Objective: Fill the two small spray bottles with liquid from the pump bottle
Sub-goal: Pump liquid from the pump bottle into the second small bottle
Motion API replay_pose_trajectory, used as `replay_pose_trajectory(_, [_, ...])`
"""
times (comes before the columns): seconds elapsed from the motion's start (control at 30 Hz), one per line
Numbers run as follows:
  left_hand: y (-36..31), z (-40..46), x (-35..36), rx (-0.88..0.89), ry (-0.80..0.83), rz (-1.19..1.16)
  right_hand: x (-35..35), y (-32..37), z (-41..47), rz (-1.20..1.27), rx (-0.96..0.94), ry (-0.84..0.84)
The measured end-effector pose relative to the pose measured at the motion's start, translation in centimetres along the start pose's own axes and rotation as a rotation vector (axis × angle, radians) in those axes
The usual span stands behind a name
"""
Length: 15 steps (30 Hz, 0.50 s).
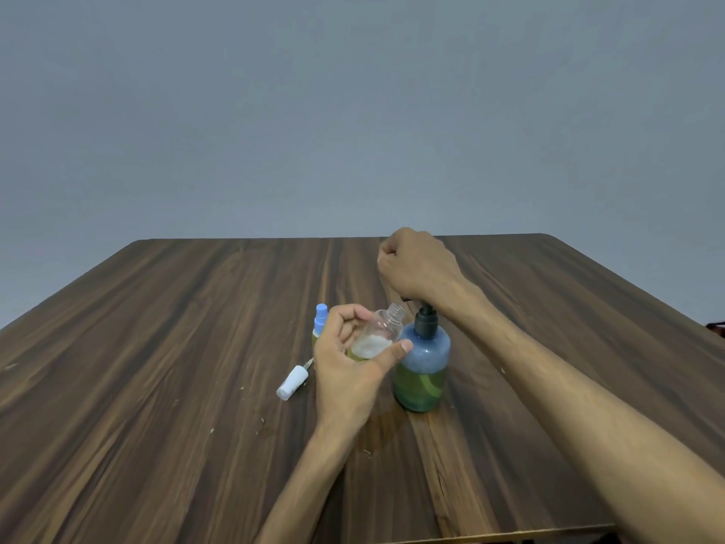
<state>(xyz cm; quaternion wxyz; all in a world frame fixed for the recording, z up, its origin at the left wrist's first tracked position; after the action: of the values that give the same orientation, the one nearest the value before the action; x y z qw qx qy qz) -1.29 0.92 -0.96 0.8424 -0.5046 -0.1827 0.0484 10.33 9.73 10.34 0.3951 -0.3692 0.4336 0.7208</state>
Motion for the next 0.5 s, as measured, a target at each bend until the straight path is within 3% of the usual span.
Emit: replay_pose_trajectory(0.5, [0.36, 0.04, -0.05, -0.013, 0.008, 0.014, 0.66, -0.42, -0.54, -0.009, 0.039, 0.063])
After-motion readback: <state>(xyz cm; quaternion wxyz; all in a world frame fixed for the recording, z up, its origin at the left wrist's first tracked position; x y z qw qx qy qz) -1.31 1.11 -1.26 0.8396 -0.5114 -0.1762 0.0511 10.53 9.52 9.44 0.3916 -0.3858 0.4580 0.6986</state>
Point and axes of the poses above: each hand's wrist, its own z-axis towards the middle knuckle, its own x-axis out of the palm, y = z × x, the point moved 9 cm from there along z, towards the middle knuckle, and after that the axes turned 6 degrees about -z, right-handed, at the moved point
